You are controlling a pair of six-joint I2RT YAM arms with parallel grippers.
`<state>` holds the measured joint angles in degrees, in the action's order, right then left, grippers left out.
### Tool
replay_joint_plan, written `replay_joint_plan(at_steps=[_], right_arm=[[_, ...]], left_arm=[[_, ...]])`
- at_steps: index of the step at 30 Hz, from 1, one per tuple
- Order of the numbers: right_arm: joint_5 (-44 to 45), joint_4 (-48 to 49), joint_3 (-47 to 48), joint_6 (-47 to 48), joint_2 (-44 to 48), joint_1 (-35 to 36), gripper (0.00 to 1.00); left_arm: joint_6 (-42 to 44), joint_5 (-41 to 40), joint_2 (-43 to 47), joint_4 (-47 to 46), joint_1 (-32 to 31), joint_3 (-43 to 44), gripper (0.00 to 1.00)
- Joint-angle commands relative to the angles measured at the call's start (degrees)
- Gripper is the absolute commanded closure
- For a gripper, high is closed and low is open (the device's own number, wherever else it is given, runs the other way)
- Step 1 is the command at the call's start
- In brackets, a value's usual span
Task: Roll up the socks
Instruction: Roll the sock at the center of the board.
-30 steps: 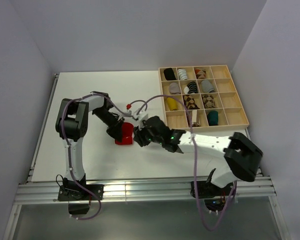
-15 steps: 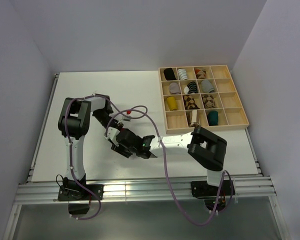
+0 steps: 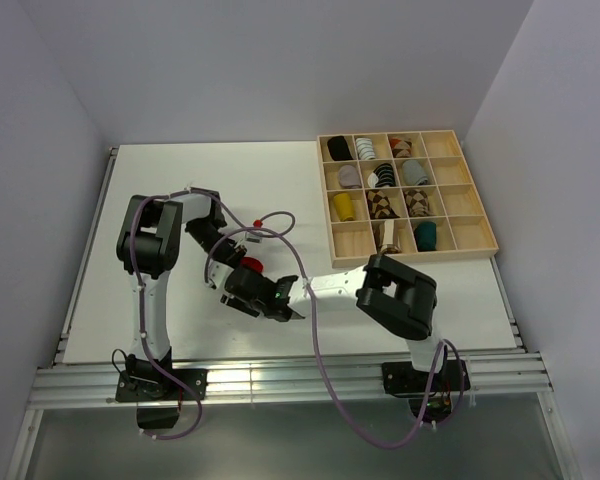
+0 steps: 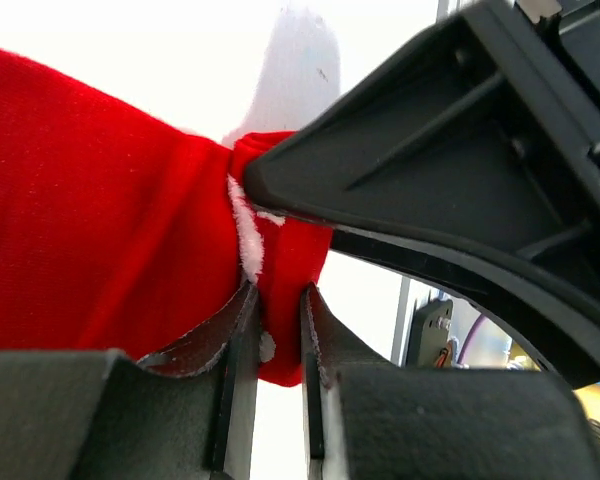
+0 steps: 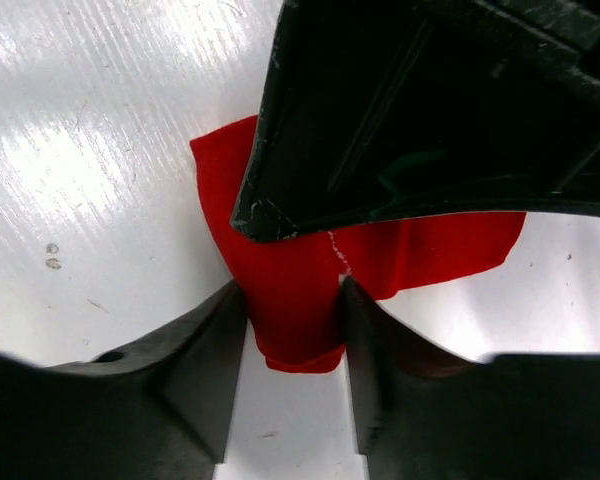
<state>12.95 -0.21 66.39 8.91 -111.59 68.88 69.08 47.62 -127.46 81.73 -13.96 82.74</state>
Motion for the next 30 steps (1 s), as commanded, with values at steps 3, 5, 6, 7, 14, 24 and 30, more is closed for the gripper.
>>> replay_joint_plan(at_steps=[3,5,6,7,14,24,30], right_arm=[[1.38,-0.06,1.99,-0.55,-2.58,0.73,0.61],[0.41,-0.84,1.99,-1.08,-2.67,0.47,0.84],[-0.37,-1.2,1.99,-1.61,-2.67,0.38,0.93],[-1.08,-1.63,2.08,-1.79,-2.58,0.03,1.0],[-11.1,-6.03,1.11,-4.25,-0.74,-3.57,1.0],[-22.34,-12.88,2.51,-5.21,-0.03,-7.79,1.0],[-36.21,-20.7,9.79,-6.62,-3.36,-12.63,1.0]], left_arm=[[0.27,-4.64,-0.6,-4.47,-0.19,1.2,0.87],[-1.75,-4.2,0.71,-6.31,-0.19,0.41,0.78],[-1.84,-3.85,2.37,-7.28,-0.19,0.06,0.76],[-2.36,-3.41,3.17,-7.99,-0.11,-0.47,0.73],[-8.68,-0.85,10.56,-15.44,0.33,-0.56,0.71],[-18.96,0.2,15.92,-27.47,5.07,-0.47,0.68],[-29.33,1.34,23.11,-40.47,10.26,-4.16,0.7]])
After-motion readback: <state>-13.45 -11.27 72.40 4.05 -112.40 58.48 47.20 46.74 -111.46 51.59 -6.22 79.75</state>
